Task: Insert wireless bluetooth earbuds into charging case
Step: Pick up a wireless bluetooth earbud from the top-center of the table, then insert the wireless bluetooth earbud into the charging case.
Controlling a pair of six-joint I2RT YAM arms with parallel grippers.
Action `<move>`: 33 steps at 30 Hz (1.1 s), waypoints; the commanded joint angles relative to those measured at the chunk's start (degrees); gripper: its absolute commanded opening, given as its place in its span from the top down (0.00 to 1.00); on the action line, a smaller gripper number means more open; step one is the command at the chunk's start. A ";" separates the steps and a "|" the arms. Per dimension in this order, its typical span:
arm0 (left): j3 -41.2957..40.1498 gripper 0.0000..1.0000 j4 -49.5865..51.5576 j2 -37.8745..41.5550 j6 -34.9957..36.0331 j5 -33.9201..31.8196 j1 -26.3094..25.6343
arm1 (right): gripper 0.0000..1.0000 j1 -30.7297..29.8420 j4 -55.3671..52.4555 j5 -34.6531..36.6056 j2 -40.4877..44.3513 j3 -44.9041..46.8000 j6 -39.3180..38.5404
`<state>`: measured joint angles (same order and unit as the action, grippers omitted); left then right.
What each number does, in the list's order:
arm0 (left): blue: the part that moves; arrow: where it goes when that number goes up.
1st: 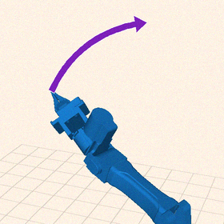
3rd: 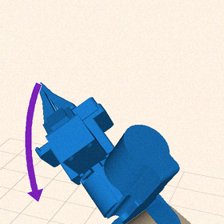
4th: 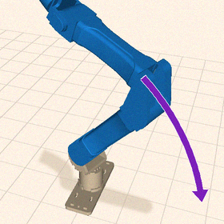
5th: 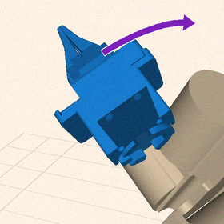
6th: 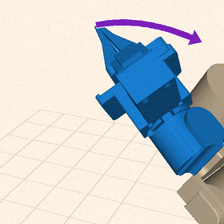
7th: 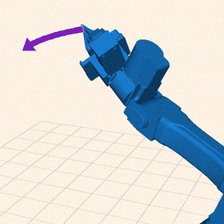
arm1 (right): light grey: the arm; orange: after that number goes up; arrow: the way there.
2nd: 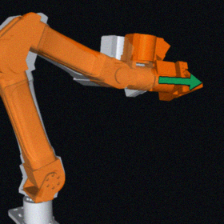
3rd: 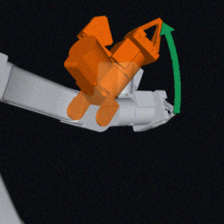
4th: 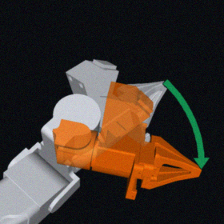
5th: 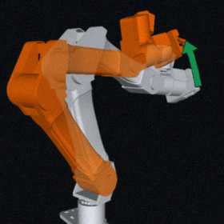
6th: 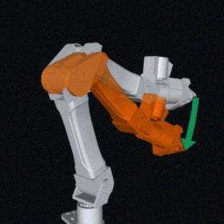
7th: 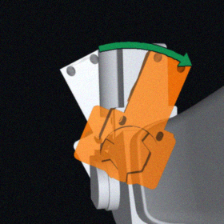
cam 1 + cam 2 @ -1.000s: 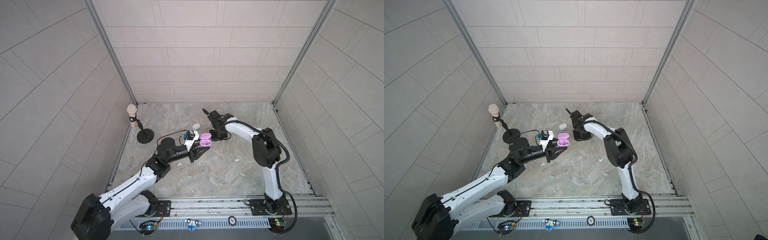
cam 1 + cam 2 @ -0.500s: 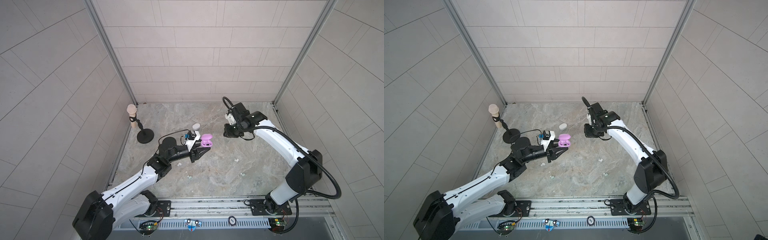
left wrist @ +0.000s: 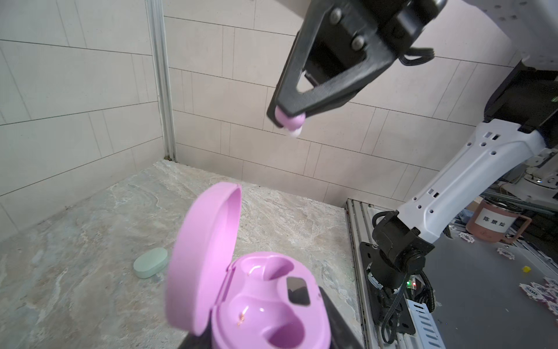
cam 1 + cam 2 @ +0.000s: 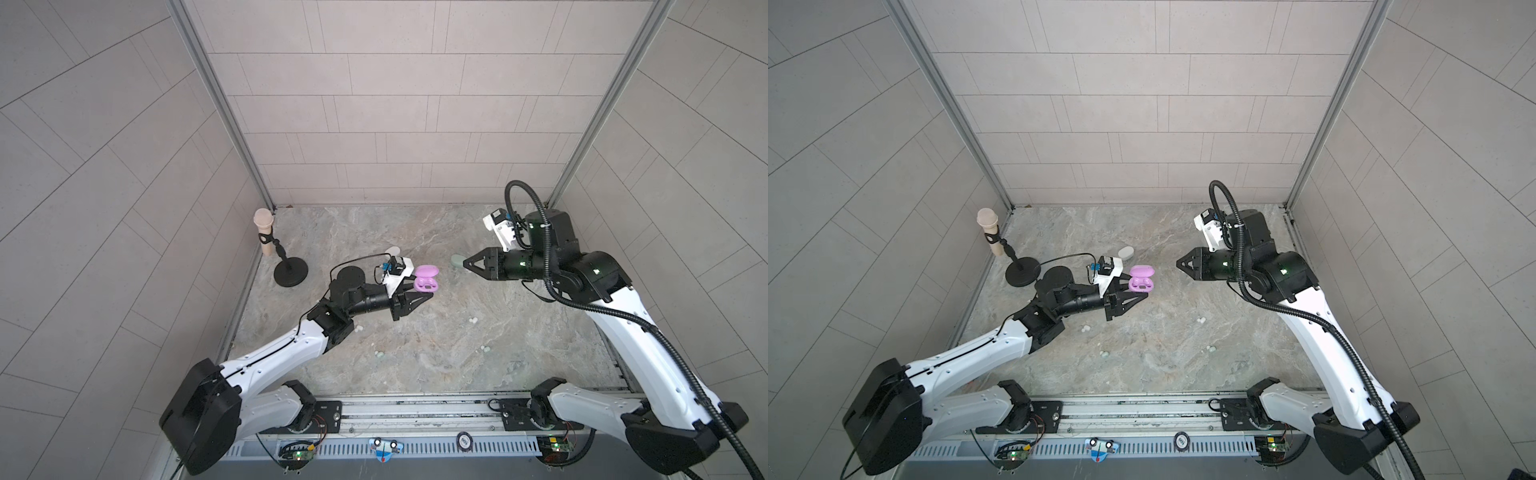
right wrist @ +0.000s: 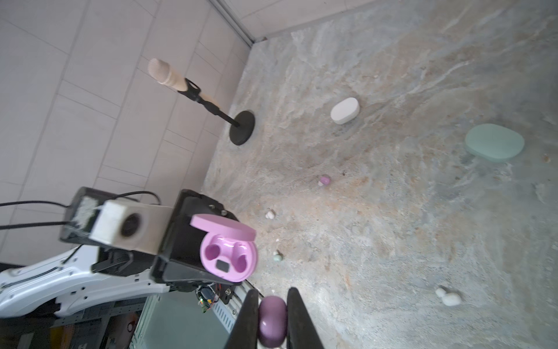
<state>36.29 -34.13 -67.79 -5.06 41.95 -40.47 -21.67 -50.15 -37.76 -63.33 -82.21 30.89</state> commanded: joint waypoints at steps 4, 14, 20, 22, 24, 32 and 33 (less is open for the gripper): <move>1.57 0.81 -12.84 -5.50 -3.64 1.55 -4.15 | 0.86 0.32 6.13 -10.24 5.23 4.00 4.04; 3.61 0.80 -16.08 -7.54 -4.87 3.12 -6.71 | 0.87 -0.42 10.34 -13.81 7.51 9.50 7.02; 4.49 0.80 -15.48 -7.27 -4.64 3.81 -6.72 | 0.87 -2.54 13.33 -12.96 7.55 11.47 8.37; 4.71 0.81 -15.52 -7.18 -4.70 3.93 -6.69 | 0.87 -3.16 13.26 -12.57 7.55 11.64 8.22; 4.88 0.80 -15.62 -7.15 -4.70 4.09 -6.67 | 0.87 -3.59 13.01 -11.95 7.68 11.85 7.88; 5.54 0.80 -15.45 -6.31 -5.31 4.75 -6.73 | 0.87 -4.99 12.41 -9.94 8.12 12.69 6.69; 5.61 0.81 -15.31 -6.15 -5.31 4.81 -6.73 | 0.87 -5.07 12.30 -9.65 8.11 12.78 6.51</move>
<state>39.86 -47.51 -75.64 -9.69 45.47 -46.92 -26.17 -38.81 -48.58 -56.51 -69.82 38.13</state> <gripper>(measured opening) 0.439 0.176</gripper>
